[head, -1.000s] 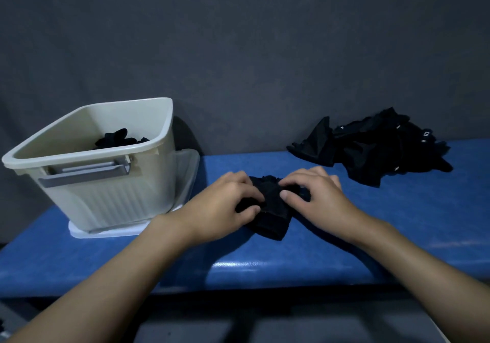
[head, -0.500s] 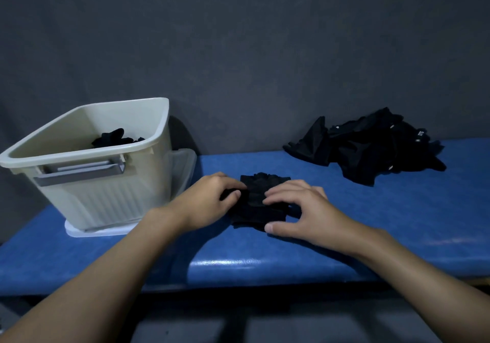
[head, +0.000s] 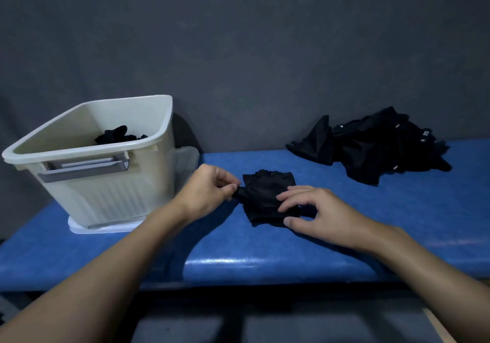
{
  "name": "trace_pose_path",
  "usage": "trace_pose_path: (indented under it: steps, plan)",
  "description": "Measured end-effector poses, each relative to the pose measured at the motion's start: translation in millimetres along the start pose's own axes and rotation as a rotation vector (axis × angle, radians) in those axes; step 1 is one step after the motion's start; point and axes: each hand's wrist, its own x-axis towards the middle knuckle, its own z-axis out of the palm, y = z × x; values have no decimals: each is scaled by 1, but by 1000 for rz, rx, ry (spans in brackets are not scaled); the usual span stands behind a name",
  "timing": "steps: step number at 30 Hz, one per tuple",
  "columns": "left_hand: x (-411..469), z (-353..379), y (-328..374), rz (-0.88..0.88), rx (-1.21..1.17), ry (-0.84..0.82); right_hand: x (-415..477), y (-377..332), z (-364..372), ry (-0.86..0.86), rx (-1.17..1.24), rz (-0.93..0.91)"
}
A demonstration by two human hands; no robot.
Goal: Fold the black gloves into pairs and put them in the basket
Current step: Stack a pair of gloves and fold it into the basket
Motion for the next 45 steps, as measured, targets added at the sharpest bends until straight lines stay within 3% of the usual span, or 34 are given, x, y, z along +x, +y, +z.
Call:
trace_pose_path:
  steps: [6,10,14,18,23,28,34,40,45]
  plan:
    - [0,-2,-5,-6,80,-41,-2,3,0,-3,-26,-7]
    - [-9,4,10,216,158,1,0,1,0,91,19,-34]
    - [-16,13,24,409,252,-140,2,-2,0,152,-24,-18]
    - [-20,18,21,302,447,-297,2,1,1,-1,-275,70]
    - [-18,17,22,265,610,-365,2,1,0,-37,-310,97]
    - [-12,15,27,295,564,-305,3,1,-3,-3,-258,75]
    - [25,29,54,347,502,-182,21,10,-18,201,-172,163]
    - [84,58,70,332,509,-243,26,32,-36,218,-492,204]
    - [128,80,72,336,524,-348,23,49,-43,171,-562,257]
